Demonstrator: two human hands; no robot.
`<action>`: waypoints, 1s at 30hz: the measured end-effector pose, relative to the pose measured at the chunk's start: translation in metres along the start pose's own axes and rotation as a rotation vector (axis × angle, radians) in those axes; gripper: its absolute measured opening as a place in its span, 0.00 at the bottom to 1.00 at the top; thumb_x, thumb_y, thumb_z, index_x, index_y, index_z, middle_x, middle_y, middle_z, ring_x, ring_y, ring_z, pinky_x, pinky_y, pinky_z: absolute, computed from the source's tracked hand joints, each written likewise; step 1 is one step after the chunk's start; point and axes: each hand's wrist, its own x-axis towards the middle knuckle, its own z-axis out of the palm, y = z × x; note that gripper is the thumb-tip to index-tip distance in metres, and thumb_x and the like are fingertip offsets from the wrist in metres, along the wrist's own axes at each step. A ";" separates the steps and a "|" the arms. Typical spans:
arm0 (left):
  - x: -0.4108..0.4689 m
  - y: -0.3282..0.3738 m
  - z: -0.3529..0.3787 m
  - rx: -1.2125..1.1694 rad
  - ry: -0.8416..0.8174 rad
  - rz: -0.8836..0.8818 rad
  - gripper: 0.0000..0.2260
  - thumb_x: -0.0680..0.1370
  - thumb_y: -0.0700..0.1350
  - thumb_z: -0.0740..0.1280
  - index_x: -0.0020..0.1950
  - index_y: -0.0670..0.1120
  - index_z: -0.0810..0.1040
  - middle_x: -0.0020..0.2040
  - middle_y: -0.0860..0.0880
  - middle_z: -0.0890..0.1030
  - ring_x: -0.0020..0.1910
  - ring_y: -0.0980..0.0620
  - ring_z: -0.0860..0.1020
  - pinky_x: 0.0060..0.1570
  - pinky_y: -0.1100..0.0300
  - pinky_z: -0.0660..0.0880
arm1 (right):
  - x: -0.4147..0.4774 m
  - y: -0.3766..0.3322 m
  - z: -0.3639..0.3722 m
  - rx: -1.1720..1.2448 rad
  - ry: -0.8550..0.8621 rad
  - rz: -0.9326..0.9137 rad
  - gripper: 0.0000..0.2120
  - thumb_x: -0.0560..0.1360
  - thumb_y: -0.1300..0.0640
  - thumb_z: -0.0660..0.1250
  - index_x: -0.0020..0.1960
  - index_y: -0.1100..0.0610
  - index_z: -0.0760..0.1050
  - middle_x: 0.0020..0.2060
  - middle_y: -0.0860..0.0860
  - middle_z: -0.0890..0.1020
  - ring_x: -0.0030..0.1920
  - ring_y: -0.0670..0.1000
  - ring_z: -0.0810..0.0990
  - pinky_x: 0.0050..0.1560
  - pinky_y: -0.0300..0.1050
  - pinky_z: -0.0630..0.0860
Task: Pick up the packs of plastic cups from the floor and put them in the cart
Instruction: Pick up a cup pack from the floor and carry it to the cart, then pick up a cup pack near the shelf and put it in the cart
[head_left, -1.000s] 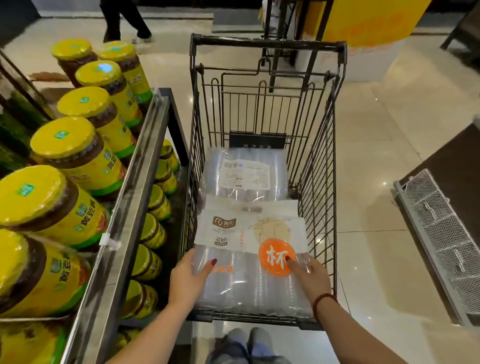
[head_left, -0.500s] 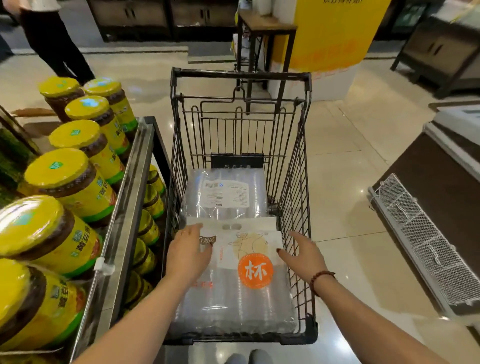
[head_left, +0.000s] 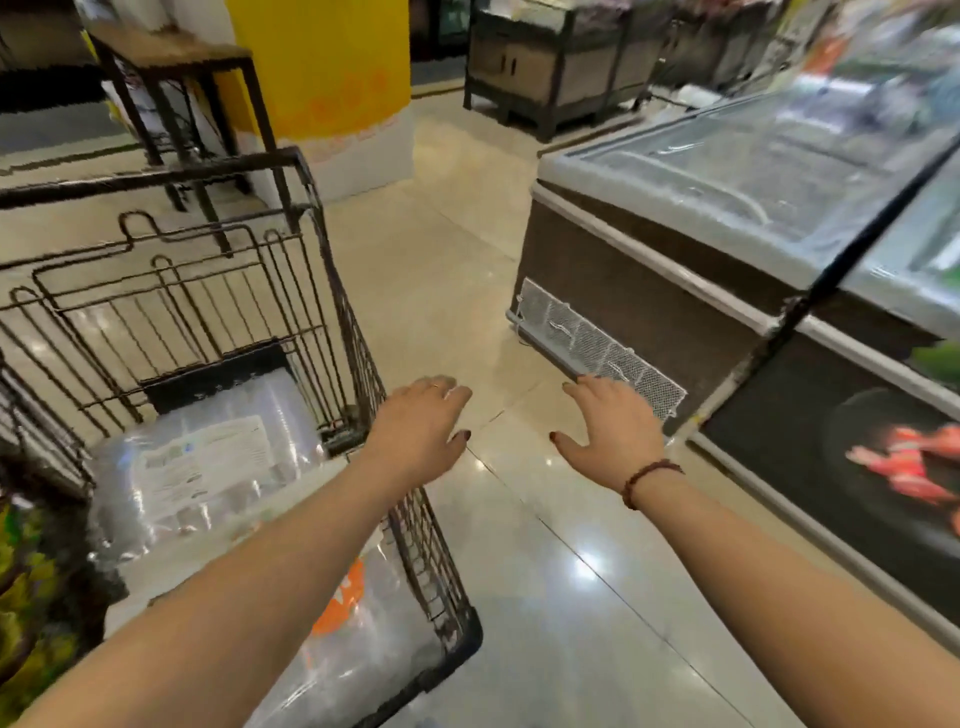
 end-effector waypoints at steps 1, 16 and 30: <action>0.010 0.015 -0.001 0.014 -0.014 0.049 0.23 0.80 0.53 0.61 0.73 0.47 0.66 0.73 0.45 0.68 0.70 0.44 0.68 0.64 0.50 0.68 | -0.008 0.016 -0.003 -0.012 -0.004 0.038 0.31 0.75 0.39 0.63 0.73 0.52 0.66 0.69 0.50 0.72 0.69 0.55 0.68 0.68 0.51 0.67; 0.132 0.382 0.010 0.078 -0.007 0.641 0.18 0.78 0.53 0.63 0.65 0.48 0.71 0.63 0.47 0.74 0.63 0.45 0.72 0.56 0.52 0.71 | -0.207 0.322 -0.023 0.048 0.078 0.625 0.31 0.76 0.38 0.62 0.75 0.51 0.63 0.72 0.50 0.69 0.73 0.53 0.63 0.72 0.50 0.61; 0.150 0.740 0.058 0.044 -0.034 1.224 0.21 0.78 0.53 0.65 0.68 0.47 0.71 0.64 0.45 0.76 0.62 0.44 0.74 0.53 0.52 0.72 | -0.446 0.518 -0.014 0.066 0.082 1.235 0.31 0.75 0.37 0.62 0.74 0.51 0.65 0.72 0.50 0.69 0.73 0.52 0.65 0.71 0.49 0.62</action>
